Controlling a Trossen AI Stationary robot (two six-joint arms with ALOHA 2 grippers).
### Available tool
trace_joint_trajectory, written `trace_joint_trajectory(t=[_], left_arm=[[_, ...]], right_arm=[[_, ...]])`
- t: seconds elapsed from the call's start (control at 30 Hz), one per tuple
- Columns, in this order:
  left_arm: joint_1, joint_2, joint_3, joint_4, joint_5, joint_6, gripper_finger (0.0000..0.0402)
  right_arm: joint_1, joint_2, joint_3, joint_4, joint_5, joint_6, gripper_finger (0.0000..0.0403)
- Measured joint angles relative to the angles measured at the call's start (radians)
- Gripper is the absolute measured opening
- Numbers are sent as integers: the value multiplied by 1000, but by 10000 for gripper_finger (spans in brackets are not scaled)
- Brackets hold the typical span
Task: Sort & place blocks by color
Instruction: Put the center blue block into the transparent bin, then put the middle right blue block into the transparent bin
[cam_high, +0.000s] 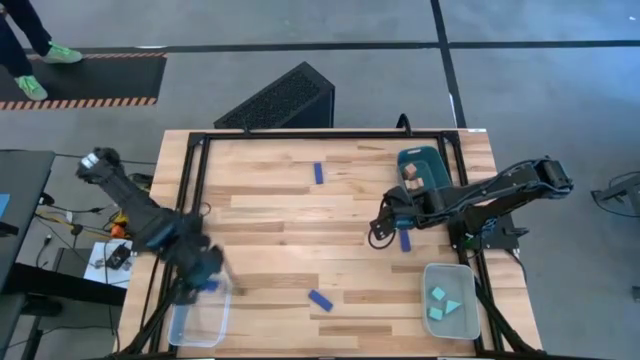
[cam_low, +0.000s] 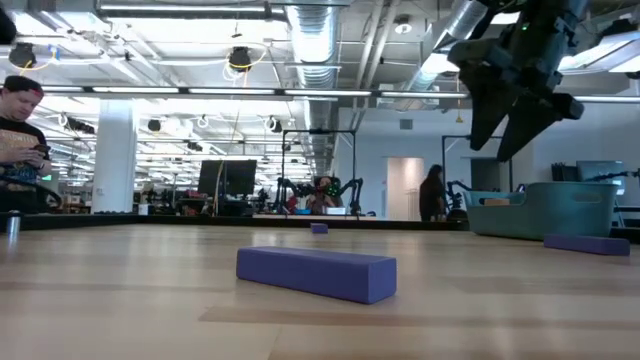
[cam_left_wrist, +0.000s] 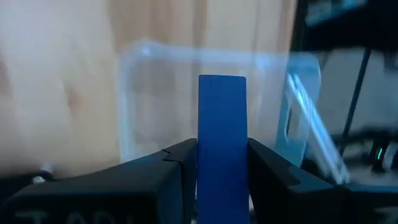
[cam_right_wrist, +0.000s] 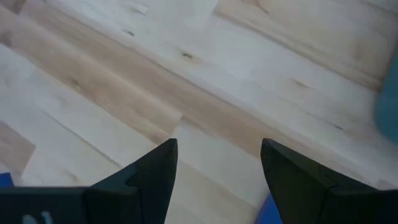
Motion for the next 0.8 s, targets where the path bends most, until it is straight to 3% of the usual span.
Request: trace_joint_trajectory(t=[0.1,0.2,0.43,0.8], left_arm=[[-113,12,0,8,-46,-51,107],[-158,33,-14,66,-78,-83,120],[-198,89,-146,272,101,-175,124],[-202,78,-170,275,45,-298,146]], right_arm=[[6,0,0,1,-1,15,256],[6,0,0,5,-4,18,256],[-25,0,0,-3,-117,-62,256],[-49,65,-43,-16,-251,23,256]])
